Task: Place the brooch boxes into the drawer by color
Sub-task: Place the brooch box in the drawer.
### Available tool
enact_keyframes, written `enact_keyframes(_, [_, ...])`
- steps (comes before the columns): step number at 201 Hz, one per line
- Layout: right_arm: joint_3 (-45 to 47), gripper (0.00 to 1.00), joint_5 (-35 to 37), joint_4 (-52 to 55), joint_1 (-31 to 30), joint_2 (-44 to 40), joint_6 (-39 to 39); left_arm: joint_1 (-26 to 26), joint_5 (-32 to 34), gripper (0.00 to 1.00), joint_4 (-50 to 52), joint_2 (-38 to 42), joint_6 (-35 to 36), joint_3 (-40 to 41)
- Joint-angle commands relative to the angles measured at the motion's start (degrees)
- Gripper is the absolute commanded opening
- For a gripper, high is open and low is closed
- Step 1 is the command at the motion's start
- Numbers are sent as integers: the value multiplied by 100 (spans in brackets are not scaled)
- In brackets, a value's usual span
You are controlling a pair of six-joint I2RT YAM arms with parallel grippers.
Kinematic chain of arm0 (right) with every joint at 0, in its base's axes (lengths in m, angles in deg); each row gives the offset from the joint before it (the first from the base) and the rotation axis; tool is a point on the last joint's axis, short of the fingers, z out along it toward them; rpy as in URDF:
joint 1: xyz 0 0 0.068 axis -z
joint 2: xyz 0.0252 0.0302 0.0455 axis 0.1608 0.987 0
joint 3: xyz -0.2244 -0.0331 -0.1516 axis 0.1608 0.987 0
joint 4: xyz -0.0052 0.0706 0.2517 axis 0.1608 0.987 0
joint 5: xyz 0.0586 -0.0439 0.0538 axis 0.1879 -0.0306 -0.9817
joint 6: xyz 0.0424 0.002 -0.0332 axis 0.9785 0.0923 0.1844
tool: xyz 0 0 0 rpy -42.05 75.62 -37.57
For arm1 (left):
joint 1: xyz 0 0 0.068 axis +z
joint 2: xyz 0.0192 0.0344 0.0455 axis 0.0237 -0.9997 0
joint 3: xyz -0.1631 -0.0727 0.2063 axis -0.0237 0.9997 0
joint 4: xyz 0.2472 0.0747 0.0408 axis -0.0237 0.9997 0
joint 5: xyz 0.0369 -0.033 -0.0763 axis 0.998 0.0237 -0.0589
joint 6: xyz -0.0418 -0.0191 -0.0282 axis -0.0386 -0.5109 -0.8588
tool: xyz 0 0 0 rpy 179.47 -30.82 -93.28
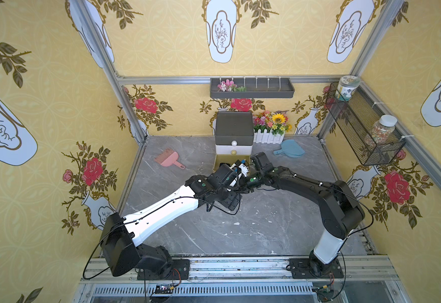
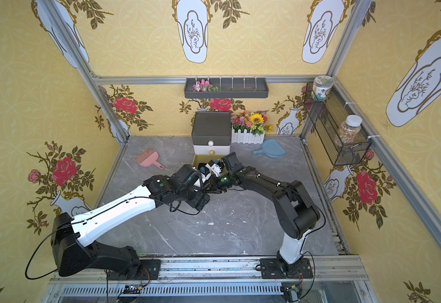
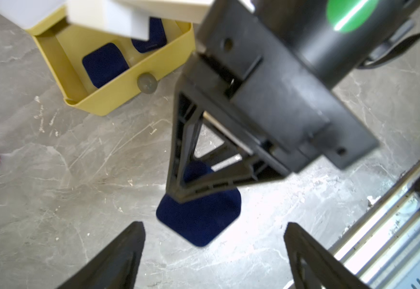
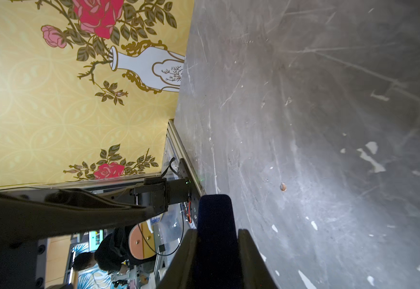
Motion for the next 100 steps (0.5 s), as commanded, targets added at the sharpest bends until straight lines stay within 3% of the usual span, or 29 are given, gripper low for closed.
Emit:
enact_keyframes(1, [116, 0, 247, -703, 146, 12, 402, 7, 266, 94, -278, 94, -58, 81])
enact_keyframes(53, [216, 0, 797, -1701, 677, 103, 1061, 148, 1311, 96, -674, 792, -584, 402])
enact_keyframes(100, [5, 0, 1846, -2778, 818, 696, 1709, 1745, 699, 96, -1462, 2157, -1398, 1306])
